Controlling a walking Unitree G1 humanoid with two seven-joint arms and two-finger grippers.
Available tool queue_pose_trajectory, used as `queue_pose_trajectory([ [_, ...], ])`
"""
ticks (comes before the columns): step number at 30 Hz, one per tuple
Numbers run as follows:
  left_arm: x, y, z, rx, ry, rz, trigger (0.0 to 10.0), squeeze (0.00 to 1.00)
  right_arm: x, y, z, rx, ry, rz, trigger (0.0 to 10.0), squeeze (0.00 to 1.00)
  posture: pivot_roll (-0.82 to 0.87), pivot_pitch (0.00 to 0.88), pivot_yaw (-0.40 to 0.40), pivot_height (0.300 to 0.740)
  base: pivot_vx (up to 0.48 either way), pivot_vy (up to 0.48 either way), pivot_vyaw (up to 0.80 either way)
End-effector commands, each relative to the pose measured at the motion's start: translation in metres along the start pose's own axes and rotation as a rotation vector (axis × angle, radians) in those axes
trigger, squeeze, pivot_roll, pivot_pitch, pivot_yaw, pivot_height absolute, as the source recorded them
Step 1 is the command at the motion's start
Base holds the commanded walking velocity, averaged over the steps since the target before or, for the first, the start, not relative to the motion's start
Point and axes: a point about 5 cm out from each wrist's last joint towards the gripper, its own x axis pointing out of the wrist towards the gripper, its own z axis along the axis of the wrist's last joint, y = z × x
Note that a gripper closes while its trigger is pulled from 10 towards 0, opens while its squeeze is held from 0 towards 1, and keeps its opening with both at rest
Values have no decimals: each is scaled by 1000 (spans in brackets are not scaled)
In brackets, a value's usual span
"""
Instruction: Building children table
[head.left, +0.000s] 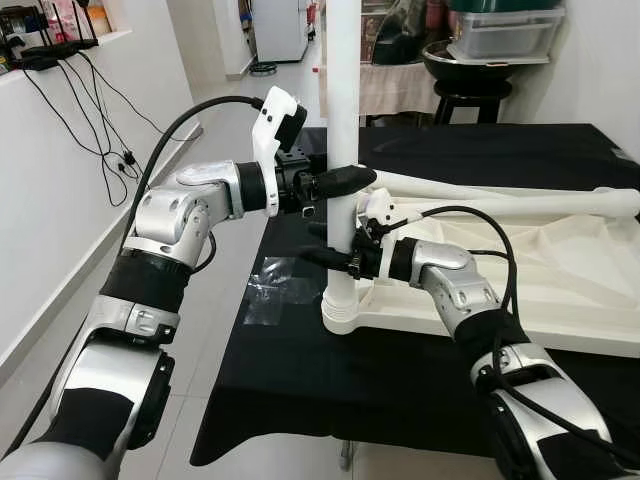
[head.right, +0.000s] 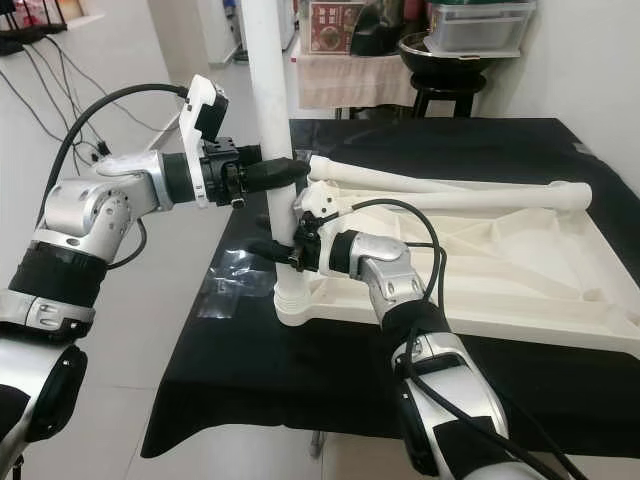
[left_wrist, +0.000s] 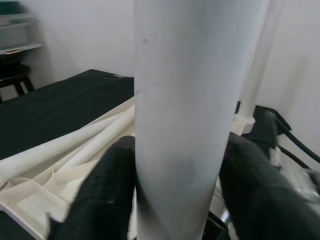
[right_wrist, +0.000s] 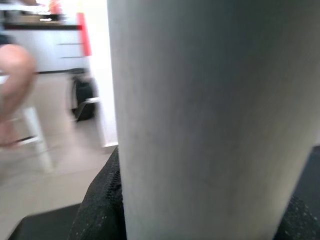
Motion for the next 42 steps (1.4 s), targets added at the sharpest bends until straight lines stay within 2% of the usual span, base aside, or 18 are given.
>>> queue_pose_trajectory([
  [1, -2, 4, 1, -4, 2, 33, 10000, 1000, 2, 5, -15, 4, 48, -51, 0, 0, 52, 31, 48, 740, 0, 0, 0],
  [2, -2, 7, 4, -12, -10, 60, 10000, 0, 3, 6, -31, -1, 97, -433, 0, 0, 53, 35, 38, 740, 0, 0, 0],
  [3, -2, 8, 5, -17, -15, 68, 10000, 0, -1, 5, -38, -19, 132, -663, 0, 0, 54, 35, 37, 740, 0, 0, 0],
  [4, -2, 8, 5, -17, -15, 68, 10000, 0, -1, 5, -38, -19, 132, -663, 0, 0, 54, 35, 37, 740, 0, 0, 0],
  [5, -3, 8, 6, -16, -19, 75, 10000, 0, 3, 34, -52, 76, 143, -713, 0, 0, 64, 40, 35, 740, 0, 0, 0],
  [13, -3, 8, 6, -16, -19, 75, 10000, 0, 3, 34, -52, 76, 143, -713, 0, 0, 64, 40, 35, 740, 0, 0, 0],
  [14, -3, 9, 8, -16, -22, 80, 10000, 0, 6, 56, -59, 141, 144, -720, 0, 0, 70, 44, 39, 740, 0, 0, 0],
  [18, -4, 10, 6, -11, -8, 82, 10000, 0, 29, 66, -54, 202, 111, -655, 0, 0, 60, 28, 37, 740, 0, 0, 0],
  [19, -5, 10, 4, -17, -8, 78, 0, 0, 34, 62, -51, 194, 103, -658, 0, 0, 59, 26, 37, 740, 0, 0, 0],
  [32, -7, 10, 2, -22, -2, 72, 0, 0, 30, 66, -37, 174, 113, -736, 0, 0, 52, 29, 40, 740, 0, 0, 0],
  [33, -6, 10, 2, -21, -2, 69, 0, 0, 30, 64, -35, 167, 108, -733, 706, 0, 52, 29, 40, 740, 0, 0, 0],
  [34, -5, 9, 2, -21, -1, 66, 0, 0, 31, 63, -31, 161, 84, -702, 10000, 0, 53, 30, 40, 740, 0, 0, 0],
  [35, -5, 9, 2, -21, -1, 66, 0, 0, 31, 63, -31, 161, 84, -702, 10000, 0, 53, 30, 40, 740, 0, 0, 0],
  [36, -4, 9, 2, -21, 0, 63, 0, 0, 32, 61, -25, 153, 60, -669, 10000, 776, 54, 29, 41, 740, 0, 0, 0],
  [37, -4, 9, 1, -21, 1, 61, 0, 0, 34, 58, -17, 131, 17, -598, 10000, 1000, 54, 30, 41, 740, 0, 0, 0],
  [38, -4, 9, 1, -21, 1, 61, 0, 0, 34, 58, -17, 131, 17, -598, 10000, 1000, 54, 30, 41, 740, 0, 0, 0],
  [41, -3, 9, 1, -21, 2, 57, 0, 0, 36, 52, 4, 106, -89, -404, 10000, 1000, 52, 28, 41, 740, 0, 0, 0],
  [42, -3, 8, 1, -22, 2, 55, 0, 0, 32, 47, 14, 74, -126, -271, 10000, 1000, 50, 28, 42, 740, 0, 0, 0],
])
